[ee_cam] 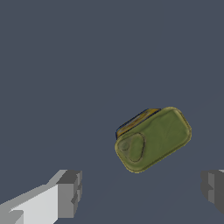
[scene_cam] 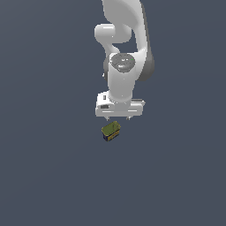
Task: Pick up the object and move it to a goal position.
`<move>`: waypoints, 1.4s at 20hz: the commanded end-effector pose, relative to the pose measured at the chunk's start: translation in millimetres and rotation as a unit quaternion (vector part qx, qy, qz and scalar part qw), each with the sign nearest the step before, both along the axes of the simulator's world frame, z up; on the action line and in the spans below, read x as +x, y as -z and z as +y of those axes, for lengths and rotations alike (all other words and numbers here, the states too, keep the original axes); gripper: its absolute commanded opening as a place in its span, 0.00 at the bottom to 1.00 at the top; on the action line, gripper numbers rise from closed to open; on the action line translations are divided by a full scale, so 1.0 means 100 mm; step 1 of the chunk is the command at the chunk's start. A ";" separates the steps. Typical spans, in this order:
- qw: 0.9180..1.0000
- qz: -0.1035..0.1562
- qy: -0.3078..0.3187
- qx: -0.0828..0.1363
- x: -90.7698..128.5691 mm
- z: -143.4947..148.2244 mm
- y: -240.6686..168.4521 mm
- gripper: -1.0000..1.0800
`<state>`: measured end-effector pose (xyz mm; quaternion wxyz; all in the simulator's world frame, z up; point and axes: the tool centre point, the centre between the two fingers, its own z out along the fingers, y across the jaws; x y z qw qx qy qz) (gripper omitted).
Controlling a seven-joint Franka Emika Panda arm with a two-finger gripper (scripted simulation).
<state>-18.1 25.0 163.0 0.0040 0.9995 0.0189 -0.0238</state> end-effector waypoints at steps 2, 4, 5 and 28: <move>1.000 0.000 0.001 0.000 0.00 0.00 0.00 0.96; 1.000 0.001 0.005 0.001 0.00 -0.03 -0.01 0.96; 1.000 0.002 0.009 0.002 -0.01 -0.05 -0.02 0.96; 0.995 0.003 0.101 0.004 -0.01 -0.17 0.04 0.96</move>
